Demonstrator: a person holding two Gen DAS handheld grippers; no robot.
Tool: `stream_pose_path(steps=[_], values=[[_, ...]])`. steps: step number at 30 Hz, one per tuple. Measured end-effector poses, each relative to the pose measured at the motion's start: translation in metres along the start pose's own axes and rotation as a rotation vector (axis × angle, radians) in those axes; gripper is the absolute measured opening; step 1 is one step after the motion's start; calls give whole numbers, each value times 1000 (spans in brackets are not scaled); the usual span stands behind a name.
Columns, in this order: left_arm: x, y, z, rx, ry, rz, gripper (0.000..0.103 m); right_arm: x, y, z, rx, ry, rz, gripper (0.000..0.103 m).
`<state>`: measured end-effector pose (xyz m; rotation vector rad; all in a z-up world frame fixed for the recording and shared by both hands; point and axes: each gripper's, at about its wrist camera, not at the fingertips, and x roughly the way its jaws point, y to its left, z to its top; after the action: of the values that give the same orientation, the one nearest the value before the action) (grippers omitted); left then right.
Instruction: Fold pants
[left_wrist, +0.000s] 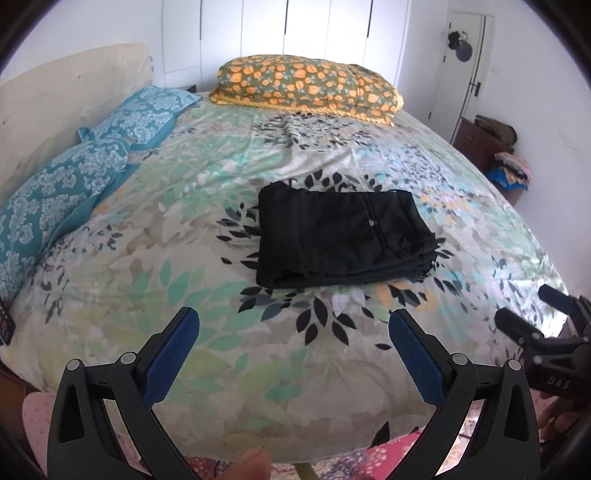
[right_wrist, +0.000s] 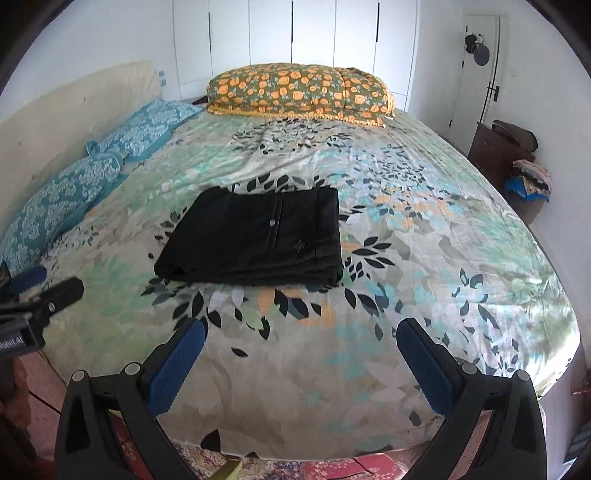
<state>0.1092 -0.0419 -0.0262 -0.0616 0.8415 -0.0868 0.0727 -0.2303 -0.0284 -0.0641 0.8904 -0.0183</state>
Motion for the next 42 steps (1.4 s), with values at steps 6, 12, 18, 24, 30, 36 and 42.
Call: stream_pose_path(steps=[6, 12, 18, 24, 30, 36, 42], values=[[-19, -3, 21, 37, -69, 161, 103, -29, 4, 16, -7, -93, -22, 103], [-16, 5, 16, -33, -2, 109, 103, -38, 16, 22, -46, -131, -23, 103], [-12, 11, 11, -74, 15, 127, 103, -32, 10, 16, -25, -115, -32, 103], [-7, 1, 9, -39, 59, 131, 103, -32, 5, 17, -20, -115, -53, 103], [-11, -7, 9, 5, 39, 127, 102, -26, 3, 16, -19, -95, -58, 103], [-8, -9, 10, 11, 41, 125, 102, -23, 0, 14, -19, -87, -67, 103], [-6, -14, 10, 23, 41, 125, 102, -20, -1, 14, -24, -80, -74, 103]])
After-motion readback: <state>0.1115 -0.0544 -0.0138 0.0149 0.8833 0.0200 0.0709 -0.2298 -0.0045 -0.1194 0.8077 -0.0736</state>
